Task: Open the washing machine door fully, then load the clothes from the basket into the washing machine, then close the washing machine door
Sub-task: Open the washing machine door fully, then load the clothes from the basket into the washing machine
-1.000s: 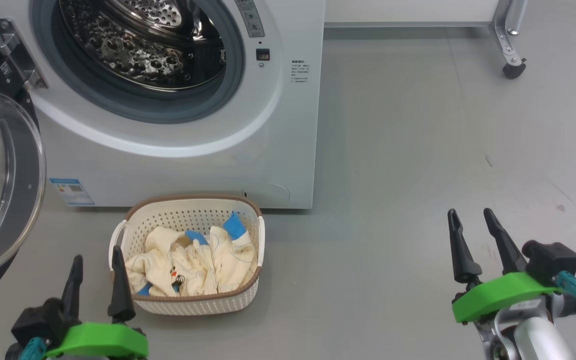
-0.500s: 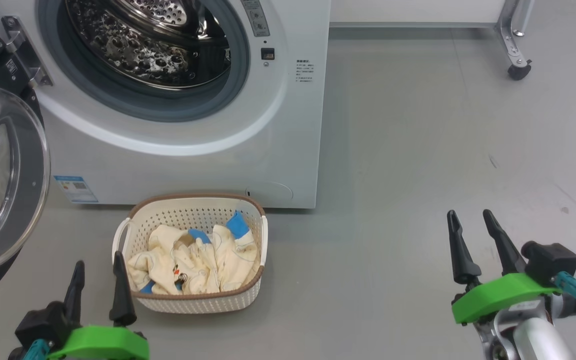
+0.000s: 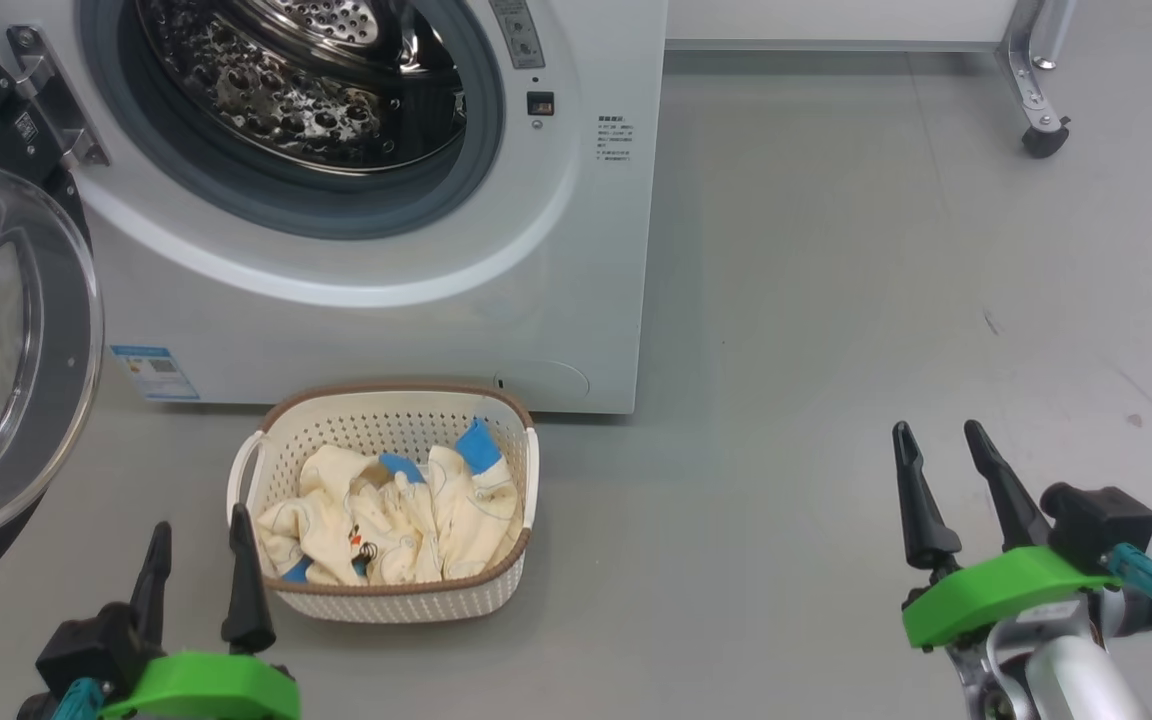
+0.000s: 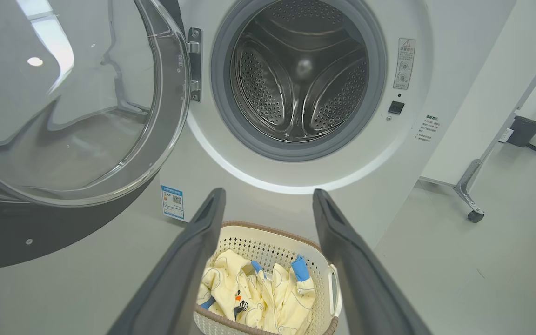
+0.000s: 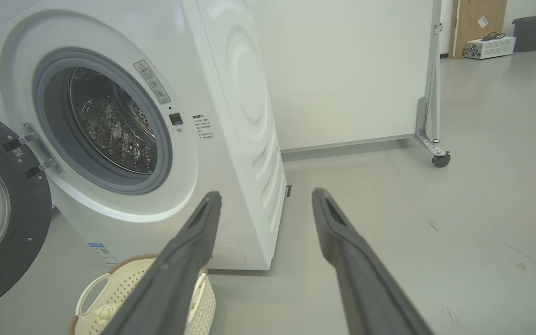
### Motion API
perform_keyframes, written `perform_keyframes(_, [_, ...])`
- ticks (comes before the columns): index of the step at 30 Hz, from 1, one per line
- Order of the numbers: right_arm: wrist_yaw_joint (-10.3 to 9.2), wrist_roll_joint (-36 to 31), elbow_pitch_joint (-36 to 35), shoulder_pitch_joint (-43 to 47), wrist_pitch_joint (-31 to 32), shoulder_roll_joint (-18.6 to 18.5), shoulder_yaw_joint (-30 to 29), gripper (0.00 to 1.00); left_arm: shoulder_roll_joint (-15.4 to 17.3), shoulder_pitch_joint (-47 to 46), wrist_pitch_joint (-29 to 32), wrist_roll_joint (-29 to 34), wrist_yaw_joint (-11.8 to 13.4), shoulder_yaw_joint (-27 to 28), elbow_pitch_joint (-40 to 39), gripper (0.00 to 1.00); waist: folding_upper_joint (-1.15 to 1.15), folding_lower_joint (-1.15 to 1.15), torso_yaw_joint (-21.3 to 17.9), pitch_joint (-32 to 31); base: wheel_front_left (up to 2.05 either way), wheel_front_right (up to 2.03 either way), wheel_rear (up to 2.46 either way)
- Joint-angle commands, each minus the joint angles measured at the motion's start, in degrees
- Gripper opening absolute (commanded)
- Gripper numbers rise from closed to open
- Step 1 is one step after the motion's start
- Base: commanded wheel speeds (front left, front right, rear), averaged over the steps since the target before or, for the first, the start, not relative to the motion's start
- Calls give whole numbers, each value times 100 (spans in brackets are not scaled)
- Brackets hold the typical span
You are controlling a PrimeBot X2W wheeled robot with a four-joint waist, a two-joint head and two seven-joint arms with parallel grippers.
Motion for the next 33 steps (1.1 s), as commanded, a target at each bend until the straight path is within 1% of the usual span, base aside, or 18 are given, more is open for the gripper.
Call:
perform_keyframes(1, [20,-21,-157,-199,-79,-3,136,100,67,-243,-39,68,-35,194,-177,100,0,0,2,0,0,0,0])
perform_keyframes(19, [20,-2,-119,-197,-79,-3,168,100,138,-257,-39,-45,-37,67,-169,100,0,0,27,-1,0,0,0])
perform_keyframes(23, [20,-5,-105,-197,-79,-3,187,100,176,-259,-39,-333,-37,-178,-189,100,0,0,32,-5,6,-6,0])
perform_keyframes(27, [20,-9,-87,-188,-79,-3,206,100,293,-231,-39,-522,-37,-268,-227,100,0,0,43,-13,53,-53,0])
perform_keyframes(33, [20,-14,-72,-184,-79,-3,221,100,344,-231,-39,-561,-37,-285,-240,100,0,0,66,-28,121,-121,0])
